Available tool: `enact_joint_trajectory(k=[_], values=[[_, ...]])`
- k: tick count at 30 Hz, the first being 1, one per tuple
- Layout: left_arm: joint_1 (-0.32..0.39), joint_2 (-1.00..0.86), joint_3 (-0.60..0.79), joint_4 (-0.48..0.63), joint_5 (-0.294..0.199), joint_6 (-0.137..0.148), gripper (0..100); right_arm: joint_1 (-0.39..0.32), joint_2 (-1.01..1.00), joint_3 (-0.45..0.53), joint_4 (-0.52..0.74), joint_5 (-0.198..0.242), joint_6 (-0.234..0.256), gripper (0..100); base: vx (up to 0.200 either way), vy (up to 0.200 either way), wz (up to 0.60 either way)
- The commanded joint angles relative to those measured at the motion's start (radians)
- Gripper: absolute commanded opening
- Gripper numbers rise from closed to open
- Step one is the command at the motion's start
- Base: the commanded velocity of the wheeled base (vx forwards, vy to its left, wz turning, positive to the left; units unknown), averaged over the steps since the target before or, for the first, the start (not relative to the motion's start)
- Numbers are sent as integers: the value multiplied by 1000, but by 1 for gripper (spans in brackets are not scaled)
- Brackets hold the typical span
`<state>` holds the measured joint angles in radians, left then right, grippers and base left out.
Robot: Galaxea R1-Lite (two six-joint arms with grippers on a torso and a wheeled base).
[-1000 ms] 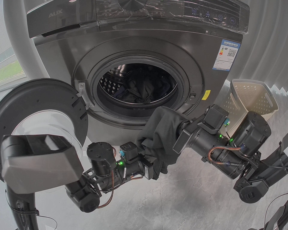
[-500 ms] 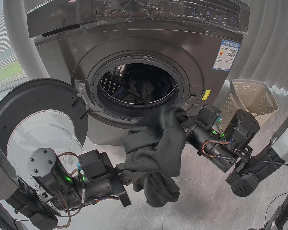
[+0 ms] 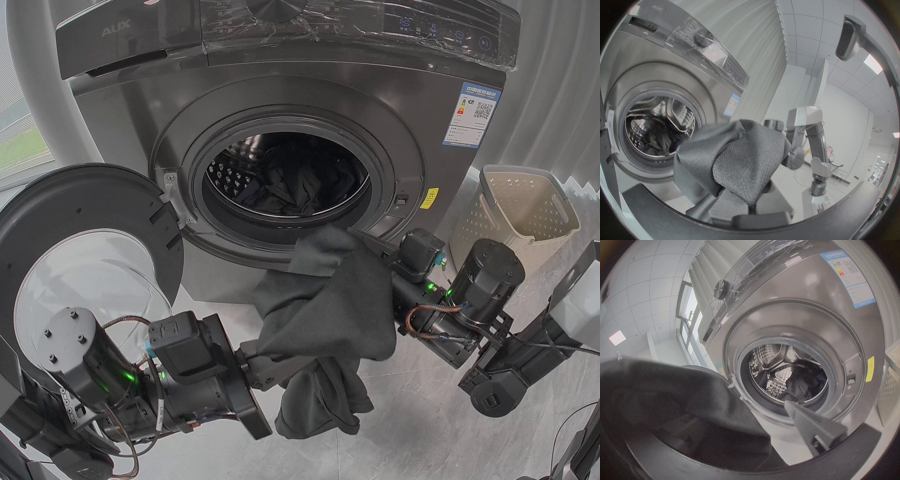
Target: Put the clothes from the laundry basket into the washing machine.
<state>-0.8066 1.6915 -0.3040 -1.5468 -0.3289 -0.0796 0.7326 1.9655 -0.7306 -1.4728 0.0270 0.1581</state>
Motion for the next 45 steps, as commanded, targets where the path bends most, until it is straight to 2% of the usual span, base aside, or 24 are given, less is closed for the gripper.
enact_joint_trajectory(k=[1,5,6,12,18,26,27,36,45], values=[[37,-3,-89,-1,31,-5,0,1,-7,103,-1,5,-2,100,0,0,0],[87,5,-142,1,68,-20,0,-10,-68,178,0,7,-5,100,0,0,0],[126,24,-191,1,88,-31,0,-21,-106,223,3,8,-8,100,0,0,0],[176,54,-265,1,177,-43,0,-41,-197,349,15,8,-12,100,0,0,0],[184,54,-282,1,186,-46,0,-30,-201,390,17,7,-9,100,0,0,0],[184,59,-294,2,203,-45,0,57,-139,375,5,8,0,100,0,0,0],[184,68,-302,2,205,-45,0,77,-88,350,-1,10,1,100,0,0,0],[195,88,-322,2,226,-45,0,82,107,191,-50,14,3,100,0,0,0],[195,88,-322,2,225,-46,0,97,124,106,-58,24,5,100,0,0,0]])
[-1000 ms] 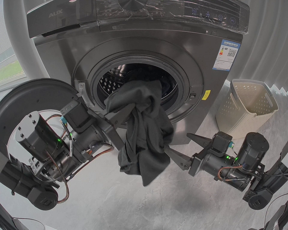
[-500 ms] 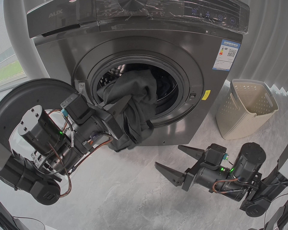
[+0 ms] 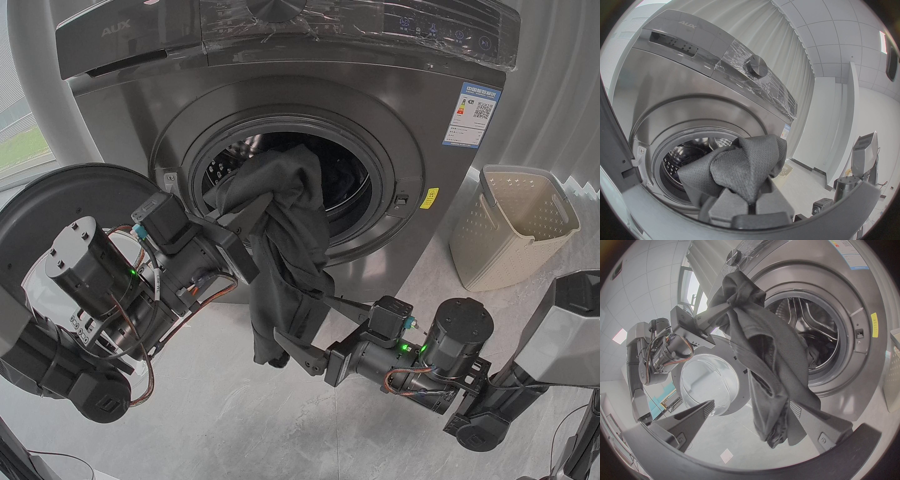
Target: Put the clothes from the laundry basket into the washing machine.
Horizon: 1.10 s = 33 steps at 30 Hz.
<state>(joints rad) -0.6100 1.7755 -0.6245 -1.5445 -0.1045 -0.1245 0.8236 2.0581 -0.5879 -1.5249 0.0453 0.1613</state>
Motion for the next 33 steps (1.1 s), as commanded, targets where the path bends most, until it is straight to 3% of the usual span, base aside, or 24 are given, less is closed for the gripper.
enact_joint_trajectory(k=[1,3,9,15,24,33], values=[[-5,4,-1,-2,0,-1,0,11,33,-47,-15,10,3,100,0,0,0],[-7,5,-1,-2,0,-1,0,14,34,-56,-18,15,9,100,0,0,0],[-5,10,-1,-2,0,-6,0,58,47,-78,-18,15,92,100,0,0,0],[-5,10,-3,-2,-1,-6,0,43,125,-121,-18,13,89,100,0,0,0],[-5,5,-6,-2,-1,-6,0,-43,198,-158,-18,16,46,100,0,0,0],[-10,8,-6,-2,-3,-6,0,-21,212,-205,-14,18,47,100,0,0,0]])
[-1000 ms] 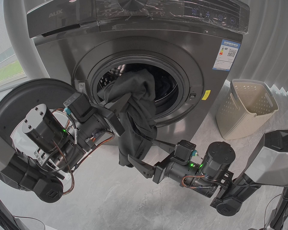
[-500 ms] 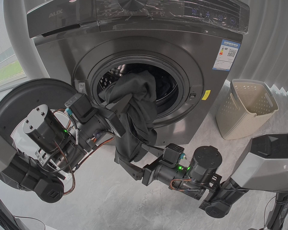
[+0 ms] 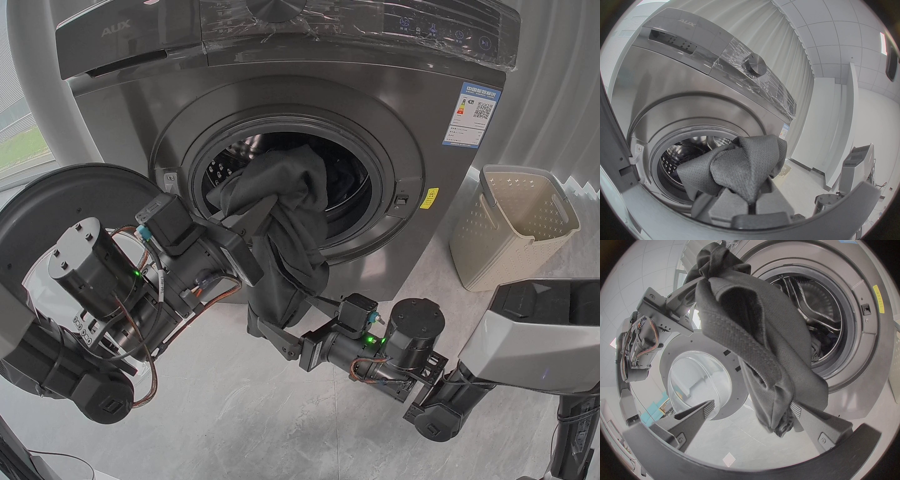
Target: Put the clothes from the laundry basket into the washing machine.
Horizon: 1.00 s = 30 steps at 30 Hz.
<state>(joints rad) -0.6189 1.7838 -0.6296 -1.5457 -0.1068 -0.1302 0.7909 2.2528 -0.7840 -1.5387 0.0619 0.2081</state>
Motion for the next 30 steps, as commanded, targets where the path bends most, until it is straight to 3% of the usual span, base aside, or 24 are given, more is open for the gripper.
enact_joint_trajectory(k=[1,14,20,30], values=[[-1,0,-1,-1,-1,0,0,14,22,-9,2,1,1,100,0,0,0],[1,2,-5,-1,-1,-2,0,34,133,-118,17,4,10,100,0,0,0],[2,0,-5,-1,-1,-2,0,-7,189,-182,28,6,8,100,0,0,0],[4,0,-4,-1,-1,-2,0,-4,203,-276,12,3,10,100,0,0,0]])
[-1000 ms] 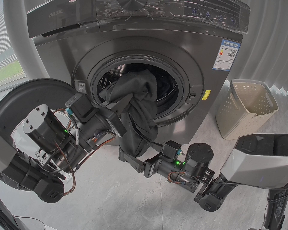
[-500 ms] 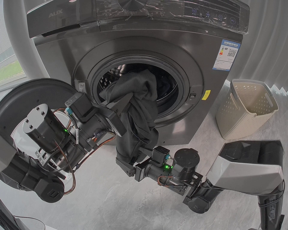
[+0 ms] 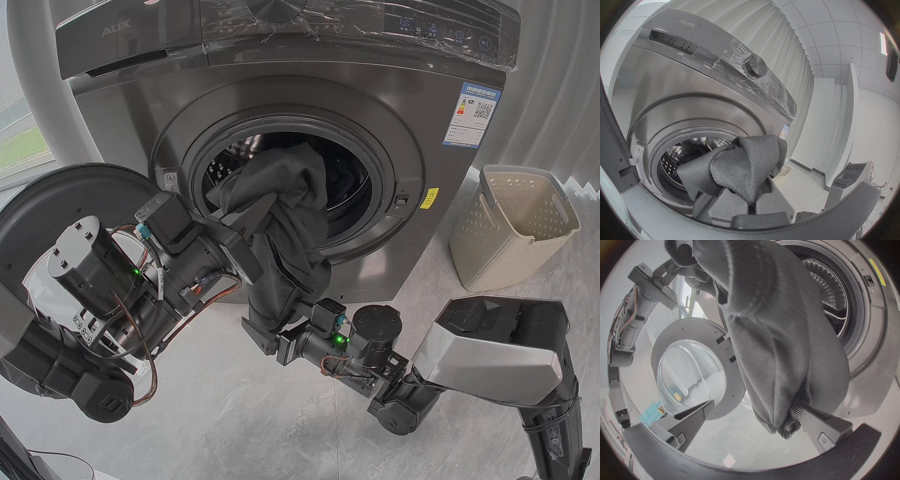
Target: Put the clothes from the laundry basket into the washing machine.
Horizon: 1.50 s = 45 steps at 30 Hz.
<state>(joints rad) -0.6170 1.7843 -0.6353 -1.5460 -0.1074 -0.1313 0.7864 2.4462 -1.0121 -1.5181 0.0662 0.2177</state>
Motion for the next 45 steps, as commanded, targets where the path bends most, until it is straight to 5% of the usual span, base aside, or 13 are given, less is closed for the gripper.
enact_joint_trajectory(k=[1,15,26,39,40,45], values=[[3,0,2,0,0,-1,0,1,7,-52,-10,-2,0,100,0,0,0],[36,27,0,0,-1,-2,0,51,-211,153,-25,-2,2,100,0,0,0],[36,21,-1,0,-1,-2,0,65,-219,159,-27,-8,14,100,0,0,0],[34,18,-3,0,-1,-2,0,50,-108,46,-28,-32,6,100,0,0,0],[34,18,-3,0,0,-2,0,50,-110,41,-28,-35,6,0,0,0,0],[34,18,-3,0,0,-2,0,56,-113,40,-28,-39,5,0,0,0,0]])
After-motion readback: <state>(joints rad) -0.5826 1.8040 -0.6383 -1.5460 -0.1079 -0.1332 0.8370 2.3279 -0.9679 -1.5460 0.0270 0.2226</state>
